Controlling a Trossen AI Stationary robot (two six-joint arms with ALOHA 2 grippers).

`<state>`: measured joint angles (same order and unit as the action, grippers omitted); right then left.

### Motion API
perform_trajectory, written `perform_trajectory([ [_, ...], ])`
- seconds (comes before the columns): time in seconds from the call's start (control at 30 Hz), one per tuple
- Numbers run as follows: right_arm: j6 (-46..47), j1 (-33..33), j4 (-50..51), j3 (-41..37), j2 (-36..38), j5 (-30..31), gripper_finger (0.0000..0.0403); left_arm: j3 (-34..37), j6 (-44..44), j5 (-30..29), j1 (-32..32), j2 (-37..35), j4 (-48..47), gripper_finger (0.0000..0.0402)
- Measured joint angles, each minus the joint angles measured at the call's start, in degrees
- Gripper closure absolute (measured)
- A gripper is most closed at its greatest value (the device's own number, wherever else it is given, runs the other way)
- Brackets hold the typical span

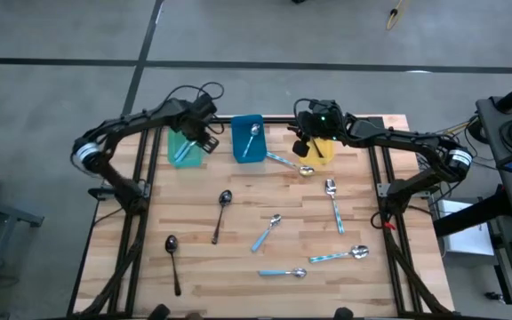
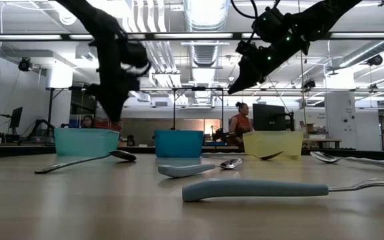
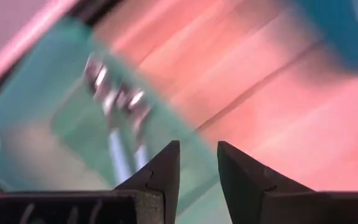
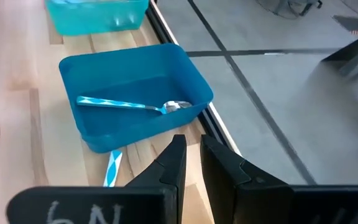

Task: Sort silverware by color (type)
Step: Put the white-blue spoon into the blue bin

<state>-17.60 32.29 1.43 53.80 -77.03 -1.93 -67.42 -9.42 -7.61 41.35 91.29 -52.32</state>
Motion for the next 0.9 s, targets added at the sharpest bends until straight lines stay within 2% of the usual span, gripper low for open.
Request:
perform_trajectory([
  [0.23, 11.8, -0.5, 0.4, -0.3, 0.0, 0.0, 0.0365, 11.6, 1.5, 0.1, -12.4, -14.2, 19.8, 0.0313],
  [0.4, 21.4, -3.3, 5.7, -0.4, 0.0, -0.2, 0.0365, 22.0, 2.5, 0.3, -22.2, -22.7, 37.2, 0.0313],
  [0.63, 34.9, -10.0, 12.4, -0.4, 0.0, -0.3, 0.0365, 33.7, 5.9, 0.3, -30.3, -28.2, 61.1, 0.0313],
  [0.73, 40.8, -13.1, 14.5, -0.4, 0.0, -0.2, 0.0365, 36.0, 5.9, 0.3, -31.2, -28.6, 65.6, 0.0313],
  [0.9, 48.3, -18.7, 16.0, -0.4, 0.0, -0.3, 0.0365, 36.4, 6.9, 0.3, -31.2, -28.6, 64.2, 0.0313],
])
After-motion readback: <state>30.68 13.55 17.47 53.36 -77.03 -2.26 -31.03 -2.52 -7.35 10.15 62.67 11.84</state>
